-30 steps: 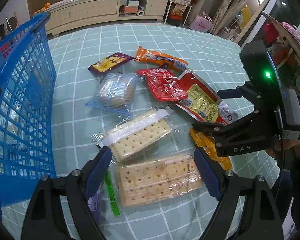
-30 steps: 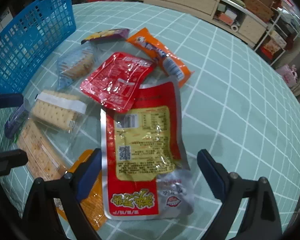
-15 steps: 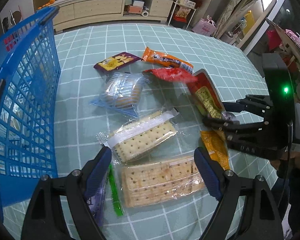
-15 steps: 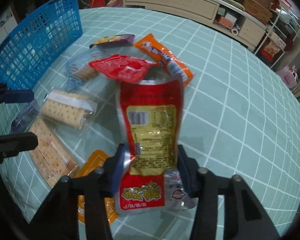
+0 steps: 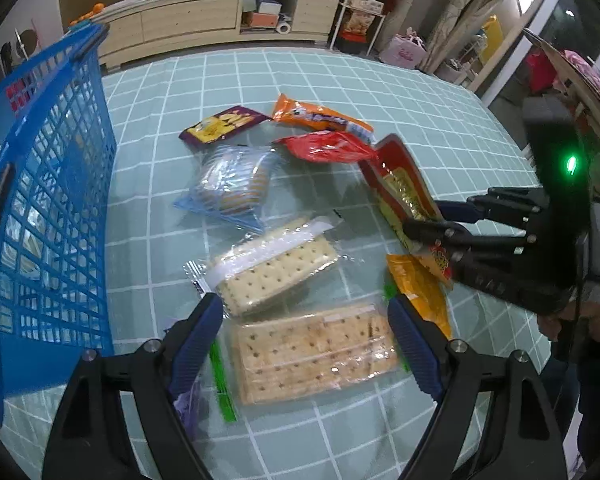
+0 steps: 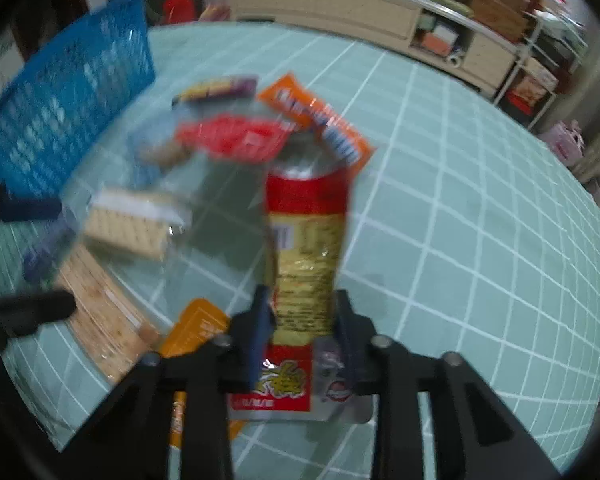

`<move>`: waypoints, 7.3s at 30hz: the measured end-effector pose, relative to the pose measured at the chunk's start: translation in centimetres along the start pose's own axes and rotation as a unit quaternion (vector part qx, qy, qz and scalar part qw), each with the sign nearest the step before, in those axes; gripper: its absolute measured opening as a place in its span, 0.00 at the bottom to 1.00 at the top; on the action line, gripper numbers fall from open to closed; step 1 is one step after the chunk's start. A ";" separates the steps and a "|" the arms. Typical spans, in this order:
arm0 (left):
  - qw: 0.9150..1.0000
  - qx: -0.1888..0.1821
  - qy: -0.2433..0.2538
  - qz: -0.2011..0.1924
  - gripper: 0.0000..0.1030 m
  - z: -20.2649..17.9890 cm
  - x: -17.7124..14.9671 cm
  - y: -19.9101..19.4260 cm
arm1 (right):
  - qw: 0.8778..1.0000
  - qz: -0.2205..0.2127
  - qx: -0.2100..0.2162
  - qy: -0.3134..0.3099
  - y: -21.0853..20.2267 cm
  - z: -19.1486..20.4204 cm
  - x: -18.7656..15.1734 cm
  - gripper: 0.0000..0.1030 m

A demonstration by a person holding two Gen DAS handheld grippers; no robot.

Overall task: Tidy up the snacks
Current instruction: 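Lift the chip bag with the right tool while the left tool grasps a cracker pack, then carry the cracker pack over the basket and open the left tool to drop it, then lower the held chip bag into the basket with the right tool, then grasp the large cracker pack with the right tool while the left tool grasps the purple Doublemint pack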

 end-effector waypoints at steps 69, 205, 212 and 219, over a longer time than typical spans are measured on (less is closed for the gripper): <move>0.991 0.044 0.125 -0.015 0.44 0.3 3.8 -4.1 | 0.990 -0.051 0.074 0.112 -9.1 1.0 0.2 0.33; 0.990 0.114 0.032 -0.082 0.80 7.7 -1.4 -18.1 | 0.995 -0.060 0.066 0.036 -13.9 13.1 4.4 0.77; 0.991 0.106 0.055 -0.063 0.80 4.2 -3.3 -15.2 | 0.996 -0.050 0.061 0.035 -12.4 10.9 1.1 0.77; 0.994 0.085 0.049 -0.039 0.80 2.0 -6.3 -11.6 | 0.997 -0.029 0.076 0.017 -9.4 10.0 -3.2 0.77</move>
Point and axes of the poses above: each gripper's, at about its wrist camera, not at the fingertips, and y roughly the way its jaws point, z to its left, x to its top, the point moved 7 cm from there along y, roughly the way its jaws point, and after that the axes turned 15 degrees about y, right-handed, at the moved point
